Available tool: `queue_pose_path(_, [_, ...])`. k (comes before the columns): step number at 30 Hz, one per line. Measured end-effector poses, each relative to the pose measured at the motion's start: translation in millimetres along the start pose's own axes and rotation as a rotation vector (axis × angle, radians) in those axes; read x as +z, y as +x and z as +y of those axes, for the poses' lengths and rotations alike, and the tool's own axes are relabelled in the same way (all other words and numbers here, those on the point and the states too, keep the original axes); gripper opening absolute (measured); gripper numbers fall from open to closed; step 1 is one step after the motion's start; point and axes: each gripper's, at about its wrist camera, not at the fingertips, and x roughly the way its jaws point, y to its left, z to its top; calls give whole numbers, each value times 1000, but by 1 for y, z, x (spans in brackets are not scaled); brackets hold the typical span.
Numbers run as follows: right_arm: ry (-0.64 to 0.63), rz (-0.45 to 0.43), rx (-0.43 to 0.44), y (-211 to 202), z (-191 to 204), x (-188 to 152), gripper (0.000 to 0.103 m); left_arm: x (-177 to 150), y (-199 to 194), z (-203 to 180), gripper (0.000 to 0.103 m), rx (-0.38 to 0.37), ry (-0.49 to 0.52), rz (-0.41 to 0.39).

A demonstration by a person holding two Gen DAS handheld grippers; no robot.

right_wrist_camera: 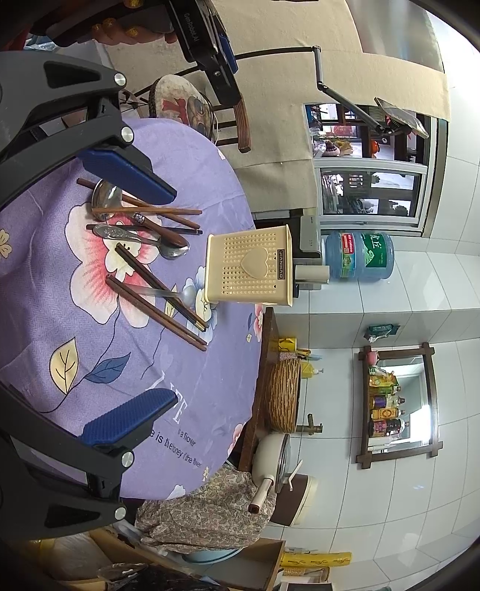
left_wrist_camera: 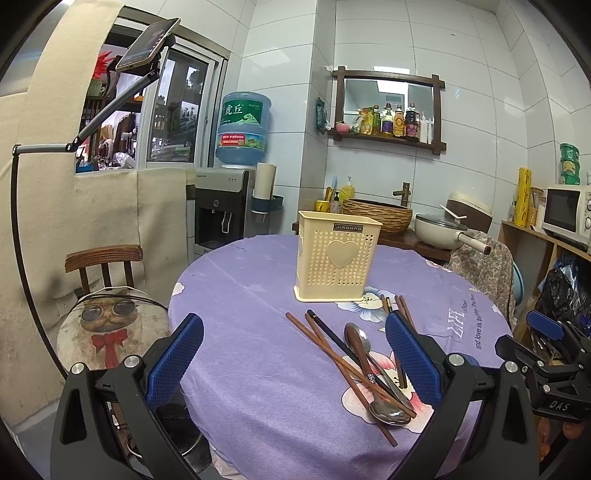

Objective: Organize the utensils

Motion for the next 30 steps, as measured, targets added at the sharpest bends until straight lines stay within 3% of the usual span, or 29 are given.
queue_pose_path(30, [0, 3, 3, 1, 1, -2, 98, -2, 1, 3, 97, 0, -5, 5])
